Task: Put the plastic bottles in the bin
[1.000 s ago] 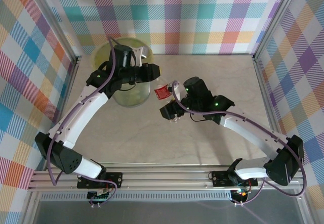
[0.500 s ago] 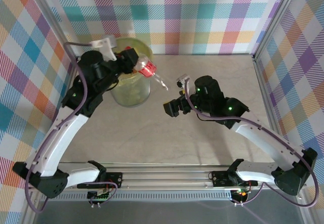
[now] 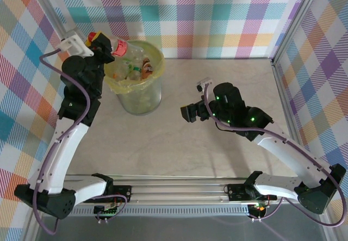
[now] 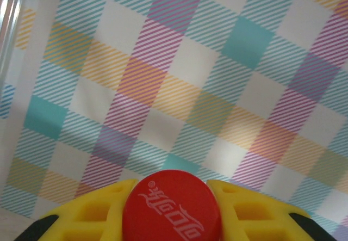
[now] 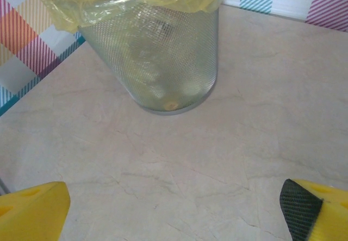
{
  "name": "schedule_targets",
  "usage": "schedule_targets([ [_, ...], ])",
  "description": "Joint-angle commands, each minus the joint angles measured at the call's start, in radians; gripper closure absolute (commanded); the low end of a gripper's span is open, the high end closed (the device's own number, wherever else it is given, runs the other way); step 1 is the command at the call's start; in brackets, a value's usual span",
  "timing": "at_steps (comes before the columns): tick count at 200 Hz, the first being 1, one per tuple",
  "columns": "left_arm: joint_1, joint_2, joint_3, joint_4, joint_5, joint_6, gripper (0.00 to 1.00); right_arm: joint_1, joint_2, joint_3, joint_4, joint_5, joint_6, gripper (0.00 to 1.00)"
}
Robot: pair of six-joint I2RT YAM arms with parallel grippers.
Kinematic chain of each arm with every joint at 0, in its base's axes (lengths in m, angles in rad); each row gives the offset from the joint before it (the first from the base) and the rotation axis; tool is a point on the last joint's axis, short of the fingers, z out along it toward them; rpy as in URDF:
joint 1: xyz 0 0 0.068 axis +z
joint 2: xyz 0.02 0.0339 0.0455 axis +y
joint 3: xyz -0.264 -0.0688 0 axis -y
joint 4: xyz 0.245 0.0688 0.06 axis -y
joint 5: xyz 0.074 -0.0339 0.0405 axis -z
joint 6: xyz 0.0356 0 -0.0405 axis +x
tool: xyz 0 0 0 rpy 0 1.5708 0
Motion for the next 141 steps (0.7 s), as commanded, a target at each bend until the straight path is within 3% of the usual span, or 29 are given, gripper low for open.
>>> schedule_targets([
  [1,0.025,0.039,-0.031,0.124,-0.003,0.022,1.00,0.001,0.000,-0.009,-0.006,0.025,0.013,0.00],
  [80,0.026,0.104,-0.155,0.337,0.036,0.164,0.93,-0.010,0.010,-0.012,-0.007,0.020,0.010,0.00],
  [141,0.025,0.162,-0.190,0.367,0.121,0.290,0.87,-0.019,0.031,-0.012,0.003,0.017,0.009,0.00],
])
